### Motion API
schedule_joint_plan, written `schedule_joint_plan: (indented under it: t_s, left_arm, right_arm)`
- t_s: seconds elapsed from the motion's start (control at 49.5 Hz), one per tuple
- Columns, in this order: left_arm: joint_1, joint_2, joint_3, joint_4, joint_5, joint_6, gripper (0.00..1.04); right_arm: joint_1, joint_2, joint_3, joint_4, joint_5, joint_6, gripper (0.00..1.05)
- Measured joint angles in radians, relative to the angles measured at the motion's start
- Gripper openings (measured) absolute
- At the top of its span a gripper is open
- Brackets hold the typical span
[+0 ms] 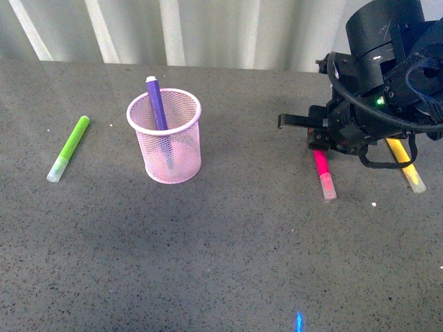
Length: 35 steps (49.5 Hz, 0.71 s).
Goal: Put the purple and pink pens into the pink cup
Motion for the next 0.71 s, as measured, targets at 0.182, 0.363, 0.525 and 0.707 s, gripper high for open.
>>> schedule_joint_plan:
  t_s: [0.182,0.363,0.525,0.707]
  left_arm:
    - [0.000,0.000,0.000,0.000,0.000,0.000,0.98]
    - [0.000,0.000,0.000,0.000,0.000,0.000,0.98]
    - [0.000,0.000,0.000,0.000,0.000,0.000,0.98]
    - [0.000,0.000,0.000,0.000,0.000,0.000,0.98]
  right_arm:
    - [0.027,-0.100,-0.074,0.348,-0.023,-0.082,0.11]
    - [0.093,-0.161,-0.077,0.586,-0.061,-0.138,0.11]
    - [0.223,-0.135,-0.073,0.781,-0.132,-0.232,0.11]
    - [0.297,-0.070,-0.026,0.819,-0.150,-0.262,0.11]
